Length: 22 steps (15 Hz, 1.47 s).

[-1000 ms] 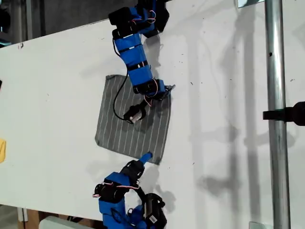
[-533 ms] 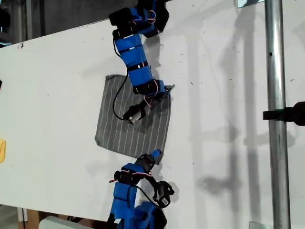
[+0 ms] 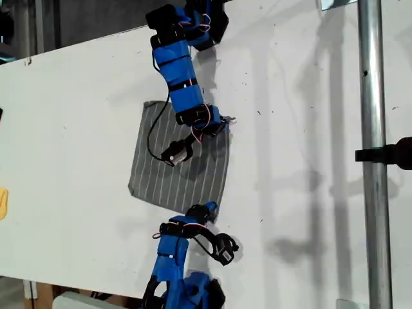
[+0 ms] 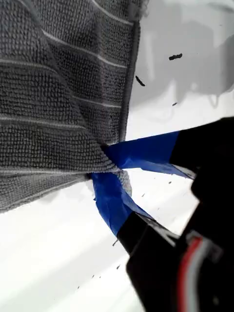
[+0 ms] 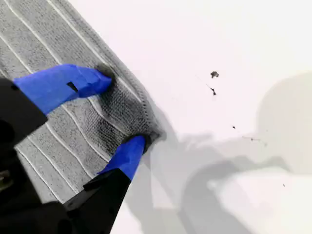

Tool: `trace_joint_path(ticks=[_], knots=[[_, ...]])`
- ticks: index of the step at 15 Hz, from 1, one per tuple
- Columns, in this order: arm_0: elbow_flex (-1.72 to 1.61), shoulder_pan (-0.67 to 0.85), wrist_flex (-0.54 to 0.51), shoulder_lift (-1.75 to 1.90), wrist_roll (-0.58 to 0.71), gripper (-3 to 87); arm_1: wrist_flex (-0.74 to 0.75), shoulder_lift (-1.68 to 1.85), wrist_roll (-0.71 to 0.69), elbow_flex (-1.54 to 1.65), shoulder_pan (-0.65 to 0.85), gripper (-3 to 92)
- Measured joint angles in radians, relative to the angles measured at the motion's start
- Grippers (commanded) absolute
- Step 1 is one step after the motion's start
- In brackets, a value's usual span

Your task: Grasp corners of a towel and fold twice.

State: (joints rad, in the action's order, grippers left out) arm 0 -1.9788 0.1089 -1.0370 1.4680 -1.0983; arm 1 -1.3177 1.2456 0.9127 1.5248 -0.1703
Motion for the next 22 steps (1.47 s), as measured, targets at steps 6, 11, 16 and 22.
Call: trace_joint_path(ticks=[6, 11, 16, 22], knots=[[0.058, -0.005, -0.015, 0.015, -0.035, -2.9, -0.009, 0.020, 0.009, -0.006, -0.009, -0.3], [0.374, -0.156, -0.278, 0.063, -0.143, -2.9, -0.012, 0.034, 0.034, -0.166, -0.106, -0.3], [0.555, -0.207, -0.431, 0.063, -0.186, -2.9, -0.092, 0.126, 0.075, -0.259, -0.103, -0.3], [0.870, 0.314, -0.583, -0.222, 0.258, -2.9, -0.109, 0.367, -0.201, 0.061, 0.439, -0.3]])
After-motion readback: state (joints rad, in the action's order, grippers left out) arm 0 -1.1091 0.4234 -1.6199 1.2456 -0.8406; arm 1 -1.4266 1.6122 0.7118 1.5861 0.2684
